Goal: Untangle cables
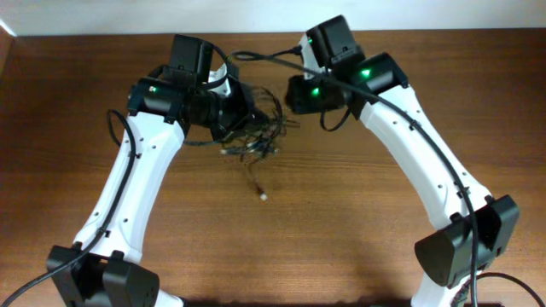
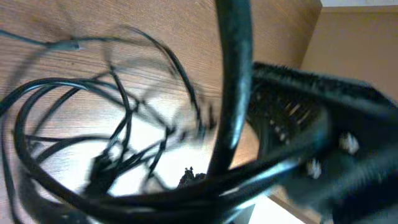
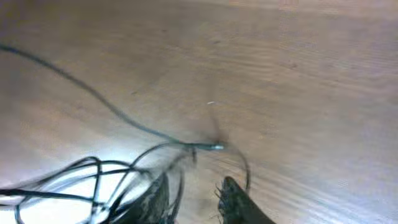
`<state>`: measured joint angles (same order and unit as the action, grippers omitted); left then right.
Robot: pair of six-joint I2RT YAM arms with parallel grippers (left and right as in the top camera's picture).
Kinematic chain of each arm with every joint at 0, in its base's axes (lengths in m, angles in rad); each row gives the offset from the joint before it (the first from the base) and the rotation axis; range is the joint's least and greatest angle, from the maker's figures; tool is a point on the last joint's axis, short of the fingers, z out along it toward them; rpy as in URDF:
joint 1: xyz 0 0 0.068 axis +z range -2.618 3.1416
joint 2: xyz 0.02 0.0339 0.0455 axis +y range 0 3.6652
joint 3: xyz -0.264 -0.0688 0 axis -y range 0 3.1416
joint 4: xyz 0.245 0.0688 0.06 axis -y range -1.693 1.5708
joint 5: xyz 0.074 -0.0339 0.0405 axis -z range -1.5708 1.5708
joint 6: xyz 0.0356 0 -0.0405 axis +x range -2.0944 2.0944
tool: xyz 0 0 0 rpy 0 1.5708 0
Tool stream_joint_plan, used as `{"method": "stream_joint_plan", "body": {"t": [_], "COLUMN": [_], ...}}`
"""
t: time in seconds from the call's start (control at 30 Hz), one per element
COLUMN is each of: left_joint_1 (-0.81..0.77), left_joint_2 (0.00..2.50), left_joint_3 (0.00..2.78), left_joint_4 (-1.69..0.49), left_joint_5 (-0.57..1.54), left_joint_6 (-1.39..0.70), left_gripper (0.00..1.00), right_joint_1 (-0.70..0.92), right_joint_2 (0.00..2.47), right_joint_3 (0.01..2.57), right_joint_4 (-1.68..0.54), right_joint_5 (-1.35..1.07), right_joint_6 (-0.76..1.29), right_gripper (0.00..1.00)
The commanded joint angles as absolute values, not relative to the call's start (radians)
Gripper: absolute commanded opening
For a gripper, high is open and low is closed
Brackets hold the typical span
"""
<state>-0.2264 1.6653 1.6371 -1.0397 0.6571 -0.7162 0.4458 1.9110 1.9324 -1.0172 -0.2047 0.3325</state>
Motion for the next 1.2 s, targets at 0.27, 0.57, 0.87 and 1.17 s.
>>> {"method": "stream_joint_plan", "body": {"t": [0.27,0.57,0.87,1.17], "left_joint_1": [-0.220,-0.219,-0.219,-0.218], "left_joint_2": [1.658,1.658,1.658,1.658], "left_joint_3": [1.639,1.639,1.639,1.639], "left_joint_4": [-0.984,-1.019,-1.019,-1.019], "left_joint_5": [0.728,0.658,0.721,0.835], "left_joint_6": [-0.410,-0.452,-0.478,-0.477], "left_gripper": [0.00,0.00,0.00,0.00], "right_joint_1": [0.382,0.342,0.398,0.445], "right_joint_2": [1.920,1.920,1.921,1.921], "right_joint_3": [1.934,1.934,1.934,1.934], "right_joint_4": [-0.992,-1.085,-1.056,-0.953], "right_joint_5": [-0.733,-0.857,-0.757,-0.436], "right_joint_6": [0.070,-0.067,-0.046,0.150], "right_gripper": [0.76,0.79,0.76,0.14]}}
